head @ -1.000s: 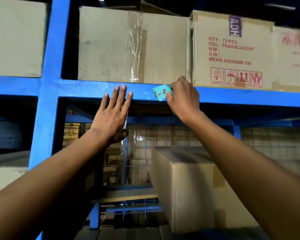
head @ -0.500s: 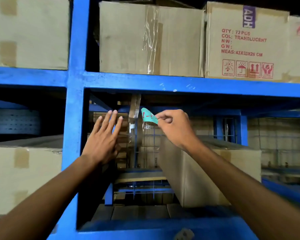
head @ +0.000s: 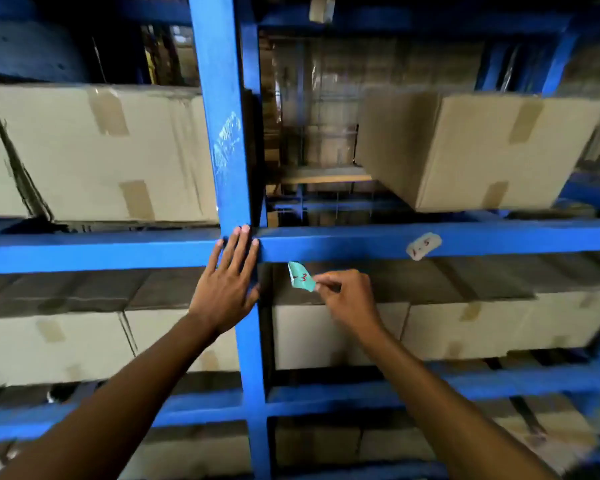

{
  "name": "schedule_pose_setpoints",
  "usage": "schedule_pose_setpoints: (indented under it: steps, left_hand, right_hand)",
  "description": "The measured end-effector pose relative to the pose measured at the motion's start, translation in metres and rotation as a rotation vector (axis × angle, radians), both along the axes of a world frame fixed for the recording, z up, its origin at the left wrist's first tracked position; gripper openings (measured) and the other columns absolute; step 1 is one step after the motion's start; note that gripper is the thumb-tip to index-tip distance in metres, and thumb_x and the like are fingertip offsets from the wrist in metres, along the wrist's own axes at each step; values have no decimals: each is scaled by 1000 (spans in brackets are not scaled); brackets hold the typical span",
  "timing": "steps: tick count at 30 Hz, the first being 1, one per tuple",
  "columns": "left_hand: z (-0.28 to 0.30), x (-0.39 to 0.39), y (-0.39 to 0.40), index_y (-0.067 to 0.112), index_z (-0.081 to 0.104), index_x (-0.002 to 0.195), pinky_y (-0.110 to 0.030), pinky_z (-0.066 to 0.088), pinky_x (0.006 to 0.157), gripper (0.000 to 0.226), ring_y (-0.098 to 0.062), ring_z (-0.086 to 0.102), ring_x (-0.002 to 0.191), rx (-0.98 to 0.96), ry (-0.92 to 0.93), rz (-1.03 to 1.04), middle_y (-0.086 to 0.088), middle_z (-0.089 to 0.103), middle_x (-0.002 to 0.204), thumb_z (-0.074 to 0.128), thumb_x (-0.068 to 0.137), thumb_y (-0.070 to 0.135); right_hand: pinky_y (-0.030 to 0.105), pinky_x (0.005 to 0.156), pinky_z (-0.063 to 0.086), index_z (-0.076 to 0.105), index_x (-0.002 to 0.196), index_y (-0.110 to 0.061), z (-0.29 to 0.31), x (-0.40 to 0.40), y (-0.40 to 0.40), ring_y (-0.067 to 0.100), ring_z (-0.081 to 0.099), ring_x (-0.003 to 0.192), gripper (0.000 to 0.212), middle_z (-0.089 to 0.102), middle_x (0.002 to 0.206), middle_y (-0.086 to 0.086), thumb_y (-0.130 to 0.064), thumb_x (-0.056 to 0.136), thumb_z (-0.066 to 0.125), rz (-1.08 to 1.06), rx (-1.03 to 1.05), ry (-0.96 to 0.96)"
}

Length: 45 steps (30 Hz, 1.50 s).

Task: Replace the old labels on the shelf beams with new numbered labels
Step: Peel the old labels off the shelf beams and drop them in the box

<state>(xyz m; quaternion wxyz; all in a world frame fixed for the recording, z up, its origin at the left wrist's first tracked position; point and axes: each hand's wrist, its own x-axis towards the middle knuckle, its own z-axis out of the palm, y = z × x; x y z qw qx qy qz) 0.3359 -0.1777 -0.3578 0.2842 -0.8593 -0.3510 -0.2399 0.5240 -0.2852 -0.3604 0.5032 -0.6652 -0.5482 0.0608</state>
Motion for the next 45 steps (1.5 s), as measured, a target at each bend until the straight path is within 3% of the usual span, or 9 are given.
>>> schedule_pose_setpoints:
  steps: [4,6,11,19,23,28,33,39,45]
  left_hand:
    - [-76,-10,-11,0,35,142,-54,27,112,80,-39,28,140,-176,87,-17,-25,29,151,65,77,38]
    - [-111,-14,-16,2,33,143,-52,25,113,81,-38,26,141,-253,132,-11,-23,27,152,64,78,39]
    - [-175,-17,-21,11,2,150,-46,1,118,83,-33,-5,147,-447,265,71,-20,-6,158,47,88,44]
    - [-197,-14,-19,16,5,150,-48,0,118,82,-34,-10,146,-507,278,58,-22,-10,157,49,87,44]
    - [-199,-13,-20,18,2,150,-48,-1,118,82,-34,-12,146,-508,283,62,-22,-13,157,48,88,45]
    - [-199,-14,-21,17,2,150,-48,-3,118,82,-34,-13,146,-507,292,82,-20,-15,157,49,89,43]
    - [-199,-12,-20,17,2,150,-48,-3,117,84,-34,-14,145,-519,297,91,-20,-16,157,53,88,42]
    - [-195,-11,-24,15,3,150,-48,-4,117,83,-35,-14,145,-557,288,85,-22,-16,156,53,88,40]
    - [-168,11,-48,10,15,149,-47,1,118,74,-32,-3,147,-579,200,-85,-21,0,158,51,88,32]
  right_hand:
    - [43,71,55,75,85,-4,-91,-16,-19,27,69,79,12,75,87,16,-7,80,64,-83,-237,45]
    - [39,72,56,75,85,-8,-128,-23,-32,22,69,79,11,76,88,11,-12,81,66,-127,-357,55]
    - [35,75,54,77,79,-12,-203,-33,-65,27,69,85,11,76,86,12,-12,76,66,-183,-617,107]
    - [31,74,52,71,86,-8,-266,-31,-106,20,65,85,17,72,89,9,-21,76,73,-272,-798,211]
    - [25,76,49,70,90,-9,-278,-24,-108,16,63,93,11,71,99,9,-10,79,70,-216,-869,227]
    - [17,65,43,69,79,-15,-285,-21,-106,7,59,77,10,69,84,3,-8,82,64,-186,-884,203]
    - [30,74,55,66,78,-18,-291,-23,-103,11,62,78,7,67,83,1,-13,81,64,-197,-905,156]
    - [30,71,51,67,77,-19,-271,-22,-94,14,62,80,12,68,83,2,-12,84,61,-179,-849,106]
    - [33,81,51,67,99,-12,-204,6,-83,23,63,94,16,69,100,8,-14,86,58,-306,-626,58]
